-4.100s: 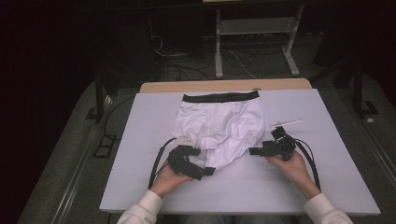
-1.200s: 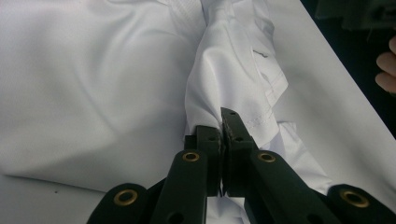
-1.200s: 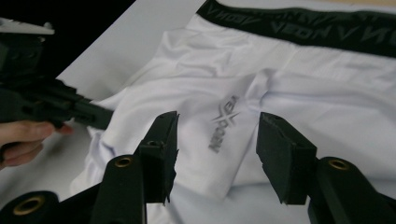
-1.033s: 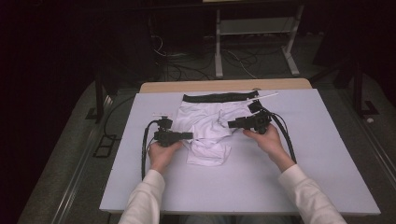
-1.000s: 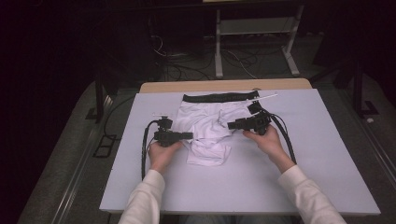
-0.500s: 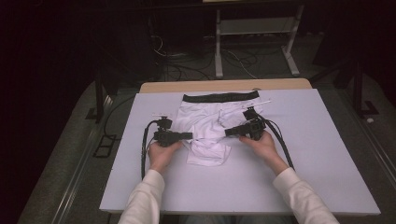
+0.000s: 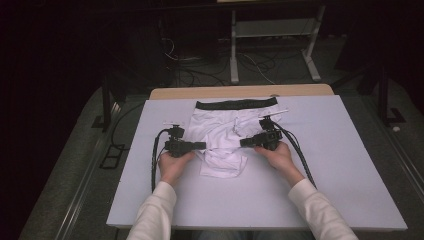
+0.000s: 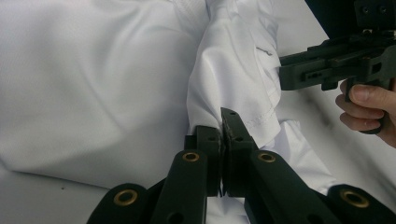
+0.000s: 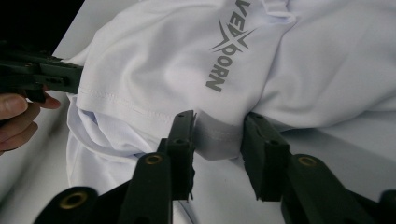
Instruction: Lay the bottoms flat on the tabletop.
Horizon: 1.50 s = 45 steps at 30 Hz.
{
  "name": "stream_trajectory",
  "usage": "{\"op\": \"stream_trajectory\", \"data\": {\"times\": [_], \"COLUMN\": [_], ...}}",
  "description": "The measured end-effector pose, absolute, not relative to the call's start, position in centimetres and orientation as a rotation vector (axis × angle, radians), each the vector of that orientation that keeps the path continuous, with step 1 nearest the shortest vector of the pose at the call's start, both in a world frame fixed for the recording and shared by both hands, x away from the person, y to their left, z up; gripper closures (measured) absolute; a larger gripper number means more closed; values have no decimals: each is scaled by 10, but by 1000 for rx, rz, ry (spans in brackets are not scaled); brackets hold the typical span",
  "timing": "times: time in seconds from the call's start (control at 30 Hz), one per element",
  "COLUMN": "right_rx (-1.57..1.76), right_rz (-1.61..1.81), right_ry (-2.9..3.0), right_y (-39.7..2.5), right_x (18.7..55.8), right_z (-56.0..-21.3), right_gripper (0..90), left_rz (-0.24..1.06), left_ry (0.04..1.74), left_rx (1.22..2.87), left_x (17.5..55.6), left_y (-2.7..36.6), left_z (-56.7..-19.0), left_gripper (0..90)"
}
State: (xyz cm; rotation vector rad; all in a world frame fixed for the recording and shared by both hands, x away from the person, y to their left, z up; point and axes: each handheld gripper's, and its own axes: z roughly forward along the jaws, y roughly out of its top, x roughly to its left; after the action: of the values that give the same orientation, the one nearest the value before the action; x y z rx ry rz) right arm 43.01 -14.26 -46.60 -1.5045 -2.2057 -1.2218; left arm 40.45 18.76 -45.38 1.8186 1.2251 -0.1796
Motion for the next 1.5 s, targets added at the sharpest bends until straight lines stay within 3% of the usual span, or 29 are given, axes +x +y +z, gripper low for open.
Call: {"op": "stream_trajectory", "data": {"times": [0.23, 0.33, 0.93, 1.27, 1.5], "right_rx": [-1474, -1460, -1442, -1440, -1418], "right_rz": [-1232, -1225, -1268, -1199, -1144], "right_ry": [-2220, -2229, -2307, -2436, -2440], "right_y": [-140, -140, -171, -196, -224], "right_x": [430, 430, 425, 408, 381], "right_z": [-466, -462, -416, -389, -389], "right_gripper": [822, 843, 845, 845, 844], "left_rz": [-180, -174, -226, -303, -350], "left_ry": [1223, 1222, 1095, 1007, 965], "left_rx": [1821, 1823, 1781, 1801, 1856], "left_x": [404, 404, 388, 372, 349], "left_y": [188, 187, 178, 146, 117], "left_z": [-453, -451, -422, -417, -423], "left_gripper": [865, 866, 865, 865, 865]}}
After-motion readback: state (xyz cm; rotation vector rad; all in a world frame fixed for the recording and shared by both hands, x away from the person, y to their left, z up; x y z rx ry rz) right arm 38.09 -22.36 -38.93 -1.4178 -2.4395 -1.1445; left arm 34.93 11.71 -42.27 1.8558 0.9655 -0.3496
